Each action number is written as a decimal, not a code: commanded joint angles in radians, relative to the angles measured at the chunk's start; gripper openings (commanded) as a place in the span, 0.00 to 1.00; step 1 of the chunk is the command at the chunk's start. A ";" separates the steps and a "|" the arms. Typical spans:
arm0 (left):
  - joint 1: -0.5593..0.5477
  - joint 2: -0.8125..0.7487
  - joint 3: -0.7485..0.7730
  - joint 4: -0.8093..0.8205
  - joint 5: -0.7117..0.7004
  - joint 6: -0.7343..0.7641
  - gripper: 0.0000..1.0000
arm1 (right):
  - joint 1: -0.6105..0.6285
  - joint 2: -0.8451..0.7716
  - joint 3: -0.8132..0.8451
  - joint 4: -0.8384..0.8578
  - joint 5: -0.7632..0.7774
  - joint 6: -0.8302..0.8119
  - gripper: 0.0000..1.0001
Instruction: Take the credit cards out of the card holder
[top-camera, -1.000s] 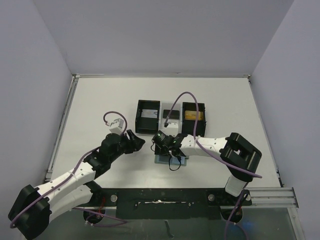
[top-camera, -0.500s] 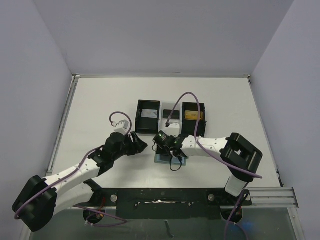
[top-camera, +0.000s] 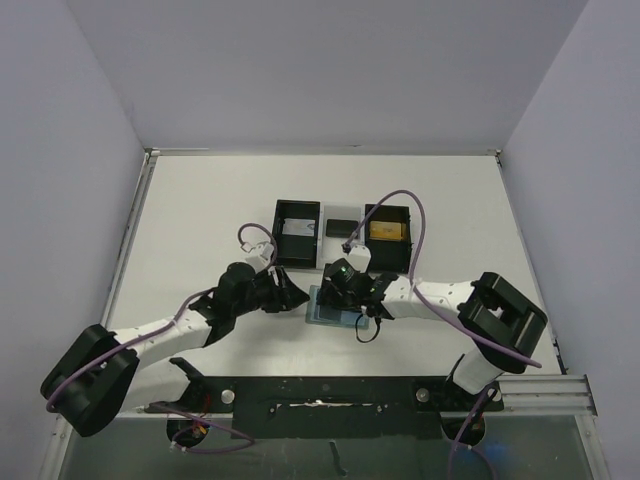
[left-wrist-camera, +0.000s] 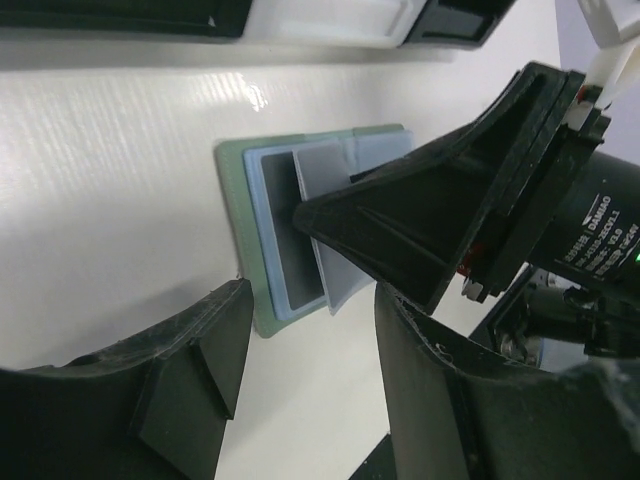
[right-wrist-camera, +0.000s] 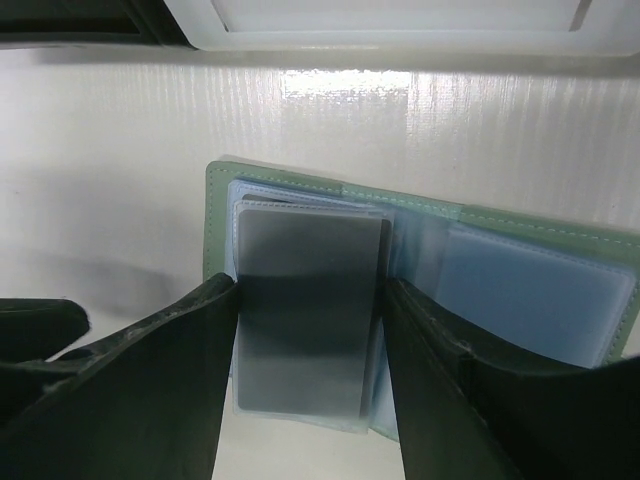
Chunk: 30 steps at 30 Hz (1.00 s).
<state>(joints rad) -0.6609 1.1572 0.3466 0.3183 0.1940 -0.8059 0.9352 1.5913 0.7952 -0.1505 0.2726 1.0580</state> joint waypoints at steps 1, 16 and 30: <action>-0.003 0.081 -0.005 0.195 0.157 -0.009 0.49 | -0.014 -0.004 -0.063 0.111 -0.064 0.034 0.51; -0.044 0.326 0.022 0.433 0.288 -0.052 0.40 | -0.034 -0.004 -0.088 0.145 -0.105 0.027 0.51; -0.043 0.455 0.099 0.514 0.370 -0.096 0.40 | -0.058 -0.037 -0.070 0.145 -0.160 -0.039 0.55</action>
<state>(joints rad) -0.7013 1.6093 0.3832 0.7185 0.4995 -0.9009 0.8917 1.5574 0.7284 -0.0425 0.1871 1.0538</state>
